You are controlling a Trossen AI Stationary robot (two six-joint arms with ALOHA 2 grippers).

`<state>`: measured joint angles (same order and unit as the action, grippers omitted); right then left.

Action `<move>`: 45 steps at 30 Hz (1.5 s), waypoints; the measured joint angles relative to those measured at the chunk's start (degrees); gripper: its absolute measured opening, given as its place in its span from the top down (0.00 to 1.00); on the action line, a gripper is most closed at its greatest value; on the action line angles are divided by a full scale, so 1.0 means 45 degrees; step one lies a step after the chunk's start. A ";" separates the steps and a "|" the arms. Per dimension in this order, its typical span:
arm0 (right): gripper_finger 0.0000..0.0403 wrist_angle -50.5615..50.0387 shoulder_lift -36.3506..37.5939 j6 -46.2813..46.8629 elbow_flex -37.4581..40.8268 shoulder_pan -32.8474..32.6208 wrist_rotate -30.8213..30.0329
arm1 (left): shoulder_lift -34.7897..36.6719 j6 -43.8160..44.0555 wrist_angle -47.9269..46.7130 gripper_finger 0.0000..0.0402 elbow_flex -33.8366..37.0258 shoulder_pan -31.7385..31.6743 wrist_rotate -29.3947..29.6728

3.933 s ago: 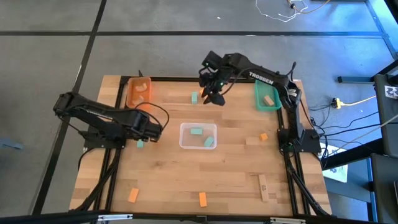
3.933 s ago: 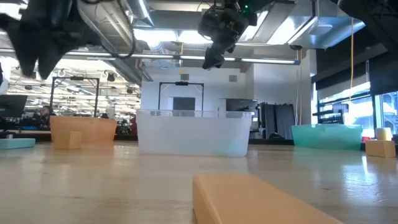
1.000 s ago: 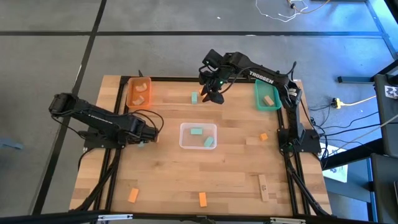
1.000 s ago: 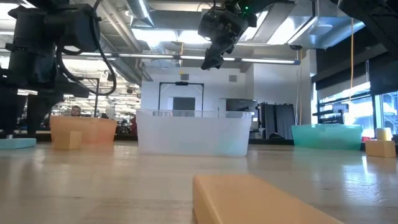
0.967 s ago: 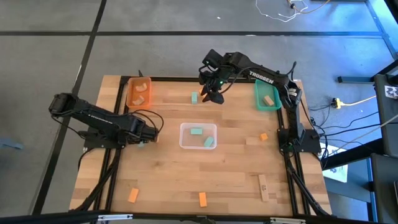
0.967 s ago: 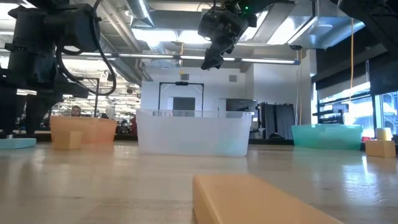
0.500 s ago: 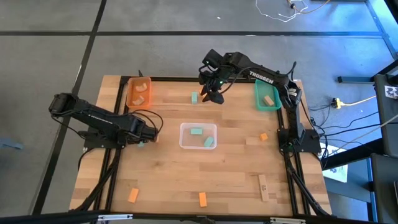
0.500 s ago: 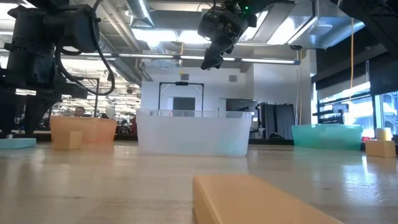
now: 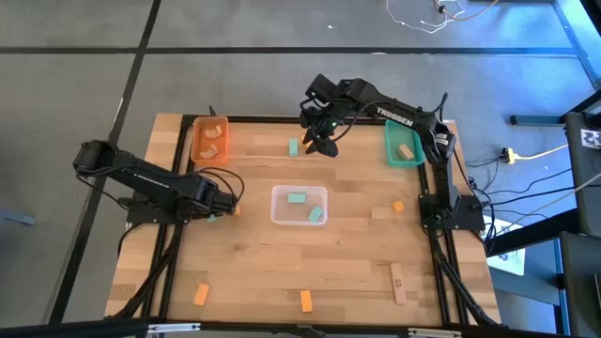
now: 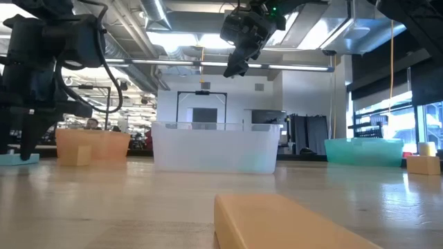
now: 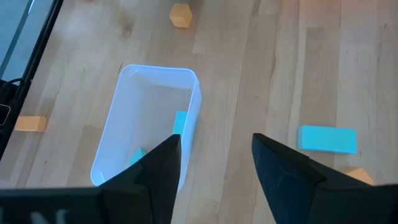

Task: Sort & place blocks by color
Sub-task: Put the blue block into the transparent bin

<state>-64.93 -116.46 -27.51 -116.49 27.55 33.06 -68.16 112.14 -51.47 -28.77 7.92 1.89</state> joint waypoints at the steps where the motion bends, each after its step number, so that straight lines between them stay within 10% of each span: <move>1: 0.51 0.0000 0.0000 0.0000 0.0000 0.0000 0.0000 | -0.0004 0.0000 -0.0018 0.66 0.0004 0.0000 0.0009; 30: 0.51 -0.0092 0.0545 0.0000 0.0015 0.0192 -0.0375 | -0.0053 -0.0831 -0.0825 0.72 -0.0698 -0.0010 0.0796; 45: 0.51 -0.0214 0.2766 0.0049 0.0010 0.1428 -0.1183 | -0.0030 -0.7458 0.0278 0.72 -0.5356 -0.0501 0.3803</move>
<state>-65.89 -104.02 -27.29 -116.44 33.98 27.73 -68.30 78.57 -50.22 -52.88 5.67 19.01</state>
